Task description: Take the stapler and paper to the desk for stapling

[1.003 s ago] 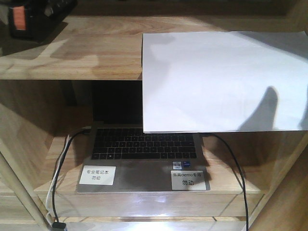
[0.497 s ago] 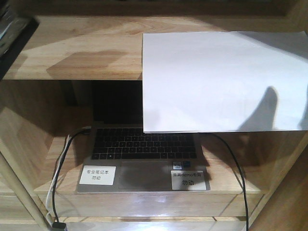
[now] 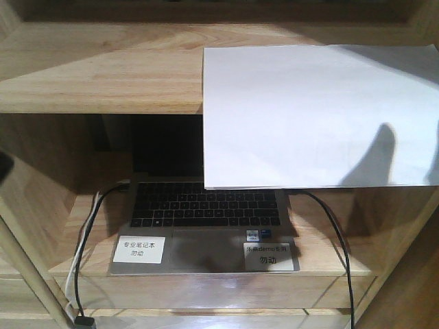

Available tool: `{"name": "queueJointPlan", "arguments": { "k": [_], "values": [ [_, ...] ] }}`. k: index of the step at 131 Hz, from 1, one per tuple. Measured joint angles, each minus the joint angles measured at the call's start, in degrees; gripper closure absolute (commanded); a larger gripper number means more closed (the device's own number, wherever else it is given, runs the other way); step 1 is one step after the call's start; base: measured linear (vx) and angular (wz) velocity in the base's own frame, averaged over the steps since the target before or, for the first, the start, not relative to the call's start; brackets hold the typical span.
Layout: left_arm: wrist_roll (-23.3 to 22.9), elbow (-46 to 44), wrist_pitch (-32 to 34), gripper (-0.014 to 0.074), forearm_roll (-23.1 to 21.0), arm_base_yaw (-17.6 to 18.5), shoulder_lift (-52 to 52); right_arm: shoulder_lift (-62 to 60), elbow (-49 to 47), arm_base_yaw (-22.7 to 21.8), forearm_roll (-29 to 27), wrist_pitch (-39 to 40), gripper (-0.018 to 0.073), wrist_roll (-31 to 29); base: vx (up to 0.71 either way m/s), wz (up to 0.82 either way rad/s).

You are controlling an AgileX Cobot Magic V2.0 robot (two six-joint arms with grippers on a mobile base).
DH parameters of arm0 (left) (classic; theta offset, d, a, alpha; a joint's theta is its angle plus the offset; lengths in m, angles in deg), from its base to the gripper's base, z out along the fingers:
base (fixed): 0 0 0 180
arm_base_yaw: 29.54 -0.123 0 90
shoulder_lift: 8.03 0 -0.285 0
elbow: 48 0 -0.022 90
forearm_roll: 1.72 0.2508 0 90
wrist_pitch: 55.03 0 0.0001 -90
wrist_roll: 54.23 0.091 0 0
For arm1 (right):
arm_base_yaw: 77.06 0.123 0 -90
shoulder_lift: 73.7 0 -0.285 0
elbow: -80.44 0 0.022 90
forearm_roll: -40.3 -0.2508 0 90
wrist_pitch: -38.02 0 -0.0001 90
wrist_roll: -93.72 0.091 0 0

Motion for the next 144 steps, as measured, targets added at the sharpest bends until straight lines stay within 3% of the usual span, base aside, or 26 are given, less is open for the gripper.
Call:
{"name": "queueJointPlan", "arguments": {
  "k": [29, 61, 144],
  "values": [
    [3.6, 5.4, -3.4, 0.0603, -3.4, 0.0, -9.0, 0.0, 0.0, 0.0, 0.0, 0.0, 0.0161, 0.0, 0.00, 0.00],
    [3.8, 6.3, -8.3, 0.0603, -4.3, 0.0, -16.1, 0.0, 0.0, 0.0, 0.0, 0.0, 0.0161, 0.0, 0.00, 0.00],
    [3.9, 6.4, -9.2, 0.0599, -4.3, 0.0, -16.9, 0.0, 0.0, 0.0, 0.0, 0.0, 0.0161, 0.0, 0.00, 0.00]
  ]
}}
